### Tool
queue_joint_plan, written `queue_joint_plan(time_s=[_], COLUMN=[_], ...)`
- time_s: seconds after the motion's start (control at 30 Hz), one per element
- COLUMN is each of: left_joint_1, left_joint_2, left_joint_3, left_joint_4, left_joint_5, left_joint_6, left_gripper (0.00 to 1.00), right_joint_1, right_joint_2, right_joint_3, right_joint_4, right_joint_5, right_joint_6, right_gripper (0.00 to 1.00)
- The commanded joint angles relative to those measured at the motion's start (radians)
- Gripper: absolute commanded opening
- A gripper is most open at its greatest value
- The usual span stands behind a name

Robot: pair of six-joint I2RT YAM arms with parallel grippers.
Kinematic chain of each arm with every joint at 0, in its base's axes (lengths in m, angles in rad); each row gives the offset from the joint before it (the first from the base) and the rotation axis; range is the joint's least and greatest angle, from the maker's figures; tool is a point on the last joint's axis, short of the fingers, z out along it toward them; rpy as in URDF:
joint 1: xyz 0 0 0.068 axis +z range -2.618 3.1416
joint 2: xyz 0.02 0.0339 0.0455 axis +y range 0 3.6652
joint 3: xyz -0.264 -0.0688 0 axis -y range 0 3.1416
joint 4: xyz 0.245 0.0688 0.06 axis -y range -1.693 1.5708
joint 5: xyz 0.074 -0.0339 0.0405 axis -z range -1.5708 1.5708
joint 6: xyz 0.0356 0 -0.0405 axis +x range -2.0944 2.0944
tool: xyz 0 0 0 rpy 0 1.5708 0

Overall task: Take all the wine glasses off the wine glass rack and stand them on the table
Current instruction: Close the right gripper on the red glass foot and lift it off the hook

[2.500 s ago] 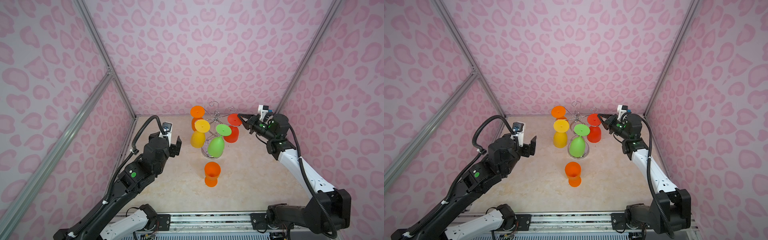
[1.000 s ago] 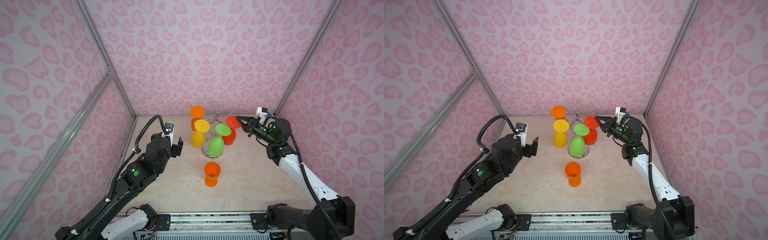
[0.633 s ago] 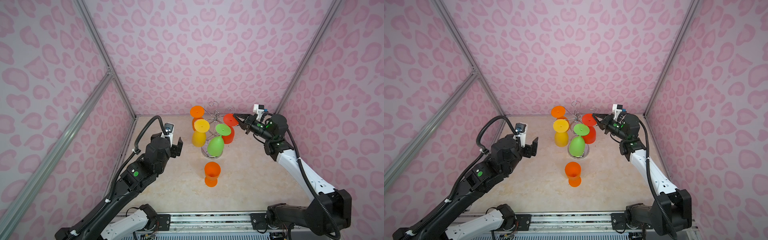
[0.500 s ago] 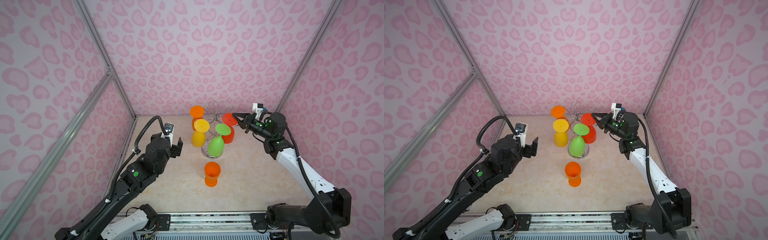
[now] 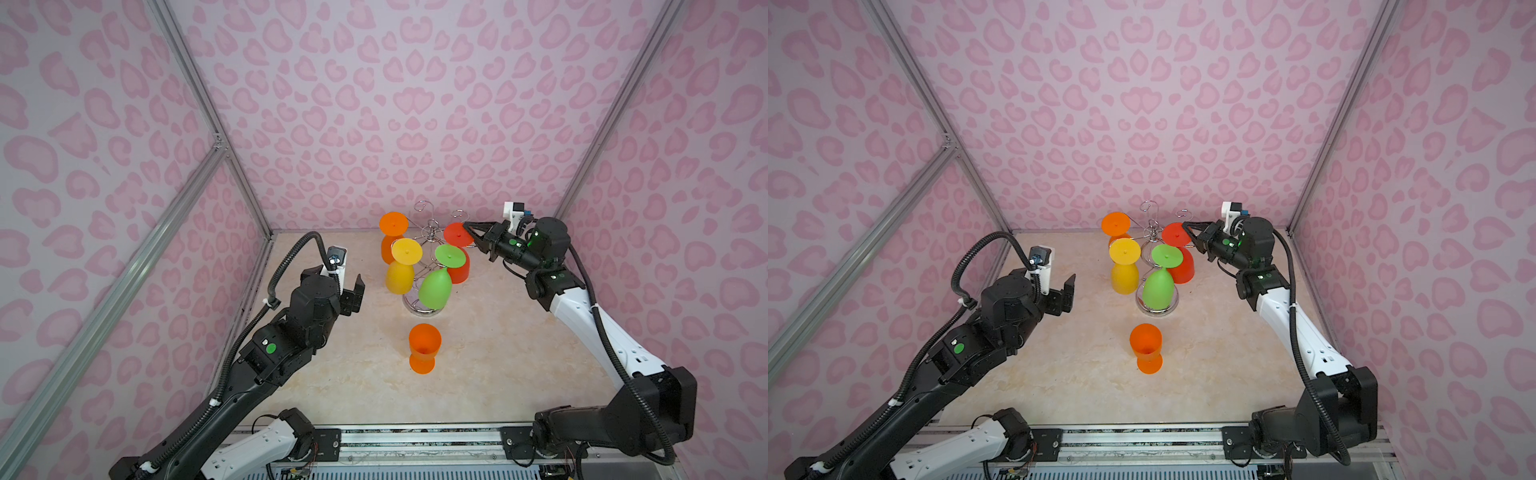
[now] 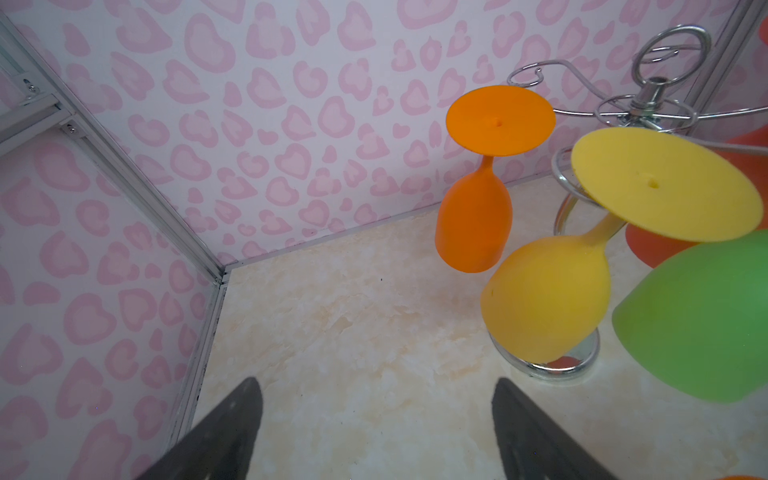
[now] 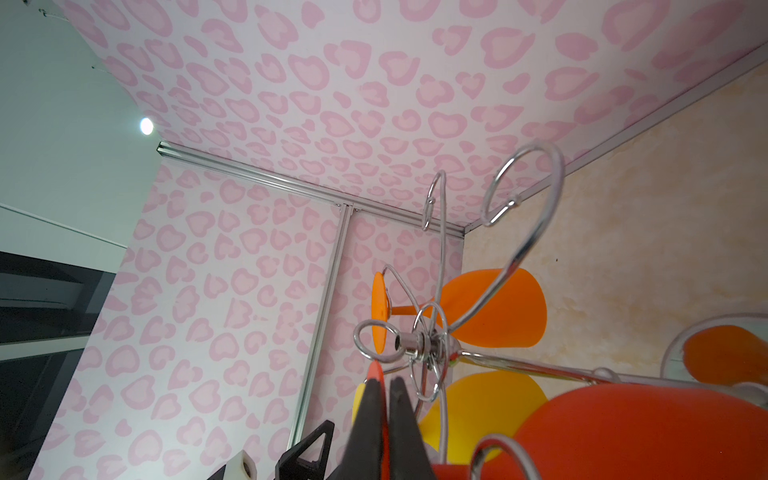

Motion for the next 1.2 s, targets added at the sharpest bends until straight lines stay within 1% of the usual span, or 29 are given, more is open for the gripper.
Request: queue_joint_plan(time_s=[0.0, 0.23, 0.37, 0.53, 0.77, 1.17], left_joint_1=[0.000, 0.001, 0.002, 0.003, 0.005, 0.004], left_joint_2=[-0.002, 0.004, 0.006, 0.007, 0.002, -0.006], left_joint_3=[0.004, 0.002, -0.001, -0.004, -0.012, -0.016], left_joint_4=[0.018, 0.020, 0.023, 0.024, 0.023, 0.014], left_joint_5=[-0.005, -0.001, 0.000, 0.002, 0.000, 0.003], left_joint_6=[-0.006, -0.005, -0.003, -0.006, -0.008, -0.017], left_gripper=[0.88, 0.88, 0.88, 0.88, 0.88, 0.88], right_joint_1=[0.000, 0.000, -0.002, -0.006, -0.010, -0.056], right_joint_2=[0.003, -0.010, -0.017, -0.007, 0.001, 0.034], right_joint_3=[0.015, 0.033, 0.050, 0.065, 0.111, 0.114], right_joint_4=[0.007, -0.054, -0.117, -0.146, -0.226, -0.188], right_joint_5=[0.023, 0.043, 0.067, 0.083, 0.130, 0.130], right_joint_6=[-0.041, -0.084, -0.135, -0.169, -0.250, -0.241], right_gripper=[0.00, 0.00, 0.00, 0.00, 0.00, 0.00])
